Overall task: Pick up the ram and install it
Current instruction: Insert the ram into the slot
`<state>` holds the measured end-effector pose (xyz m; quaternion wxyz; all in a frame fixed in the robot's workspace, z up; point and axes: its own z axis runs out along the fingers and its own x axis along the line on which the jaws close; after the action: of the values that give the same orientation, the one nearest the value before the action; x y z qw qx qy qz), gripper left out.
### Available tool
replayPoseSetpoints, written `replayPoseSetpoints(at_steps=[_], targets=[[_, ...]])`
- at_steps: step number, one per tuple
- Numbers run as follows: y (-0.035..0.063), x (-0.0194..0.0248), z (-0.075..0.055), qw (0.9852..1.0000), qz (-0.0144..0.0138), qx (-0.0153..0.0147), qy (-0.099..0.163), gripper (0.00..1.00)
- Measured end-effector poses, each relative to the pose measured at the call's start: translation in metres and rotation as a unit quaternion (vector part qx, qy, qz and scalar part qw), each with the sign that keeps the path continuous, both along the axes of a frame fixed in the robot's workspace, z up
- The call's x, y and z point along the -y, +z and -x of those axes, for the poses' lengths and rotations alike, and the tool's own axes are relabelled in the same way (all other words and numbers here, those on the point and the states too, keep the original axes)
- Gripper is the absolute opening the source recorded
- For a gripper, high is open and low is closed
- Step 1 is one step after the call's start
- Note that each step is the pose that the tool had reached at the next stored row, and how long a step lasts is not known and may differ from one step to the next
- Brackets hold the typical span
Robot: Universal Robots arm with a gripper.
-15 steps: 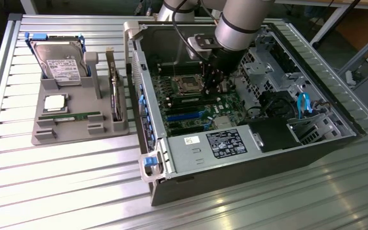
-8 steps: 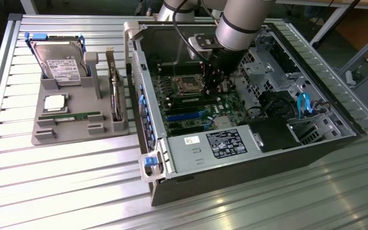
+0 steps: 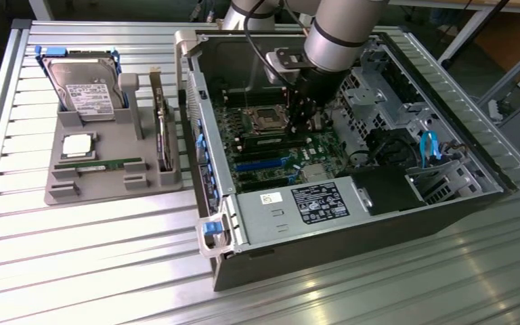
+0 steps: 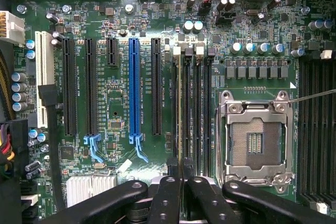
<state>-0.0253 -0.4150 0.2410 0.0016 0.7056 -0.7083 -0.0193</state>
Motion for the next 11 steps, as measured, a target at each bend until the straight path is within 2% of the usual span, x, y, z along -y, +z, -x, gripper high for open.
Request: replayPoseSetpoints(at_steps=[11], targets=[[-0.0011, 0.0006, 0.0004, 1.0, 0.0, 0.0, 0.0, 0.11]])
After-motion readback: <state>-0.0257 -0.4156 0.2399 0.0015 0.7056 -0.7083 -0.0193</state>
